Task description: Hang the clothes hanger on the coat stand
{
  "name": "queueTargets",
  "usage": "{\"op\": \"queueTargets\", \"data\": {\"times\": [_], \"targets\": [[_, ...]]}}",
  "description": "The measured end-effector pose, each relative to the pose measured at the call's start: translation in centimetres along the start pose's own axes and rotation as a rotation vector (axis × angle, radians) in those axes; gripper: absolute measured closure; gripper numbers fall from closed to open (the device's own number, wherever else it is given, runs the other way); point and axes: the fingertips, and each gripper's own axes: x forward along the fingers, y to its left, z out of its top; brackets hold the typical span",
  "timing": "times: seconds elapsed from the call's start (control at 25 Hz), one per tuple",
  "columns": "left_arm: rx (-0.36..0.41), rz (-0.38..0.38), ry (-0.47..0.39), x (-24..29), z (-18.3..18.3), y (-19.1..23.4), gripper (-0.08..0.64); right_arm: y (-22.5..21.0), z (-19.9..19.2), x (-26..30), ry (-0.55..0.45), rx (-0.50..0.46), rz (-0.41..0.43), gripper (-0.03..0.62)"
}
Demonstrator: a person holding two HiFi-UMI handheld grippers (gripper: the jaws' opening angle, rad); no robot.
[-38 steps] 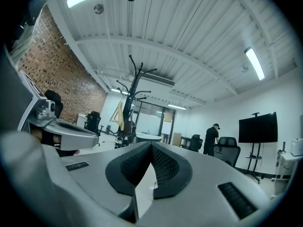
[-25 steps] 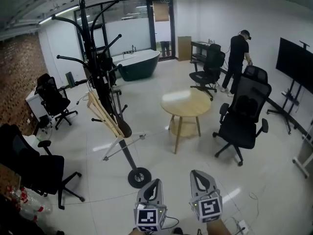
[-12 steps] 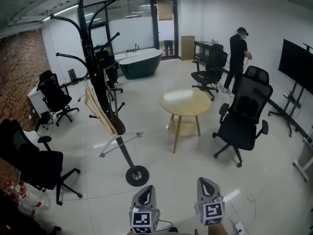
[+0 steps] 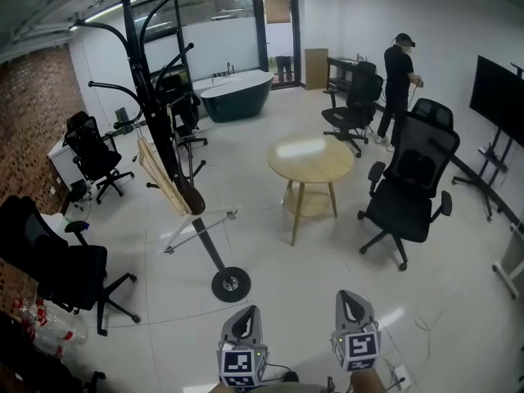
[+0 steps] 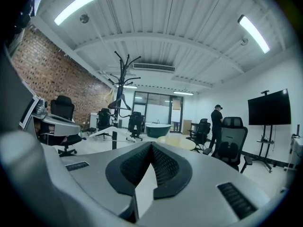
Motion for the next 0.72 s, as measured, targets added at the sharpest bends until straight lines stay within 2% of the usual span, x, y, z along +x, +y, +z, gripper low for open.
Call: {"op": "queueTargets", "data": {"times": [0.72], "targets": [[0.006, 0.01, 0.013, 0.1, -0.5, -1.5, 0.543, -1.8, -2.0, -1.5, 0.06, 0.015, -0.017, 0.586]]}}
